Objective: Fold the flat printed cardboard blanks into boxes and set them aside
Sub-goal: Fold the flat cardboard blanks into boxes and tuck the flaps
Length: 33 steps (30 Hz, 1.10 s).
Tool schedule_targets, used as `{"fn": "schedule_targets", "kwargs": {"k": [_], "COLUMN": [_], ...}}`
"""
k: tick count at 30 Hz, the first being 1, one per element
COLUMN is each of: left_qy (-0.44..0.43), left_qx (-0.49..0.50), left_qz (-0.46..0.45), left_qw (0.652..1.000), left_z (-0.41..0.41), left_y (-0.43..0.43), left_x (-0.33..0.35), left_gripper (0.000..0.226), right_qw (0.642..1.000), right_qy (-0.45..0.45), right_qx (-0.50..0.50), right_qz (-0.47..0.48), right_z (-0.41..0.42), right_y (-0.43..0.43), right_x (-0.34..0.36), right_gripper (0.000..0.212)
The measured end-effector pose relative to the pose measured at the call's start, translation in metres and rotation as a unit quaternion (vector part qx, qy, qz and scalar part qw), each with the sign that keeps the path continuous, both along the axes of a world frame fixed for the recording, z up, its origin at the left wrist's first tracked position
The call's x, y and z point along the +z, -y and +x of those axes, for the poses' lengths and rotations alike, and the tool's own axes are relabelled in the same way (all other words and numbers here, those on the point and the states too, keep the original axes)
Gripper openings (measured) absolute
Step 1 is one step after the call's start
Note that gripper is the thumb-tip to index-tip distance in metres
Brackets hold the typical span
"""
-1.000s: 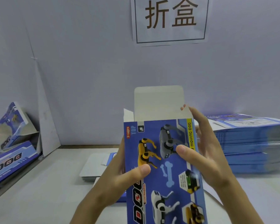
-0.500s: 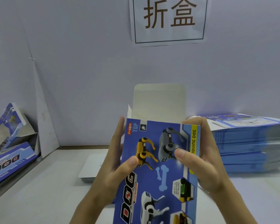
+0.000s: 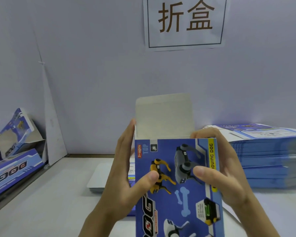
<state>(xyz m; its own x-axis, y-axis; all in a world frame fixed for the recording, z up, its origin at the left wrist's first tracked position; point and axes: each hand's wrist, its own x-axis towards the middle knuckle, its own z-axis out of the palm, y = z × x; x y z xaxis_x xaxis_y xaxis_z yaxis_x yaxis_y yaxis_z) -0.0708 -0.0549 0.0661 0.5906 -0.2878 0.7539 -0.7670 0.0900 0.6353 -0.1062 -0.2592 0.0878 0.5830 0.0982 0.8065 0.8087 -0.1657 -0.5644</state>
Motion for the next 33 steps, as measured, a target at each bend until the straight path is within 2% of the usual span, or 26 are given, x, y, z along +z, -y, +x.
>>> {"fn": "schedule_targets", "kwargs": {"k": [1, 5, 11, 13, 17, 19, 22, 25, 28, 33], "left_qy": [0.009, -0.046, -0.038, -0.037, -0.039, -0.038, -0.037, -0.025, -0.054, -0.096], "left_qx": [-0.013, -0.048, -0.061, -0.070, -0.057, -0.060, -0.118, -0.120, -0.125, -0.146], "left_qz": [-0.014, -0.076, -0.118, -0.122, -0.148, -0.167, -0.186, -0.186, -0.204, -0.208], "left_qw": [1.000, 0.995, 0.990, 0.989, 0.987, 0.983, 0.975, 0.975, 0.970, 0.962], "left_z": [-0.001, -0.002, 0.000, -0.001, -0.004, -0.005, -0.008, -0.008, -0.008, -0.007], "left_y": [0.000, 0.000, 0.002, 0.003, 0.012, 0.014, 0.011, 0.010, 0.010, 0.011], "left_x": [0.001, 0.005, 0.006, 0.005, 0.002, 0.003, 0.007, 0.009, 0.009, 0.005], "left_gripper": [0.081, 0.067, 0.059, 0.047, 0.009, 0.017, 0.017, 0.010, 0.011, 0.016], "right_qw": [1.000, 1.000, 0.999, 0.999, 0.994, 0.993, 0.988, 0.991, 0.994, 0.993], "right_qy": [-0.002, -0.016, -0.007, -0.015, -0.029, -0.044, -0.062, -0.051, -0.031, -0.063], "right_qx": [-0.002, 0.003, 0.023, 0.044, 0.093, 0.088, 0.106, 0.093, 0.078, 0.067], "right_qz": [-0.001, 0.019, 0.022, 0.028, 0.047, 0.063, 0.091, 0.080, 0.068, 0.069], "right_z": [0.000, 0.002, 0.004, 0.004, 0.004, 0.003, 0.001, 0.000, -0.001, 0.002], "right_y": [0.000, -0.006, -0.011, -0.012, -0.012, -0.011, -0.012, -0.015, -0.018, -0.014], "right_x": [0.000, -0.002, -0.004, -0.003, -0.003, -0.003, -0.004, -0.003, -0.003, -0.007], "right_gripper": [0.039, 0.039, 0.042, 0.042, 0.040, 0.036, 0.026, 0.032, 0.036, 0.021]}}
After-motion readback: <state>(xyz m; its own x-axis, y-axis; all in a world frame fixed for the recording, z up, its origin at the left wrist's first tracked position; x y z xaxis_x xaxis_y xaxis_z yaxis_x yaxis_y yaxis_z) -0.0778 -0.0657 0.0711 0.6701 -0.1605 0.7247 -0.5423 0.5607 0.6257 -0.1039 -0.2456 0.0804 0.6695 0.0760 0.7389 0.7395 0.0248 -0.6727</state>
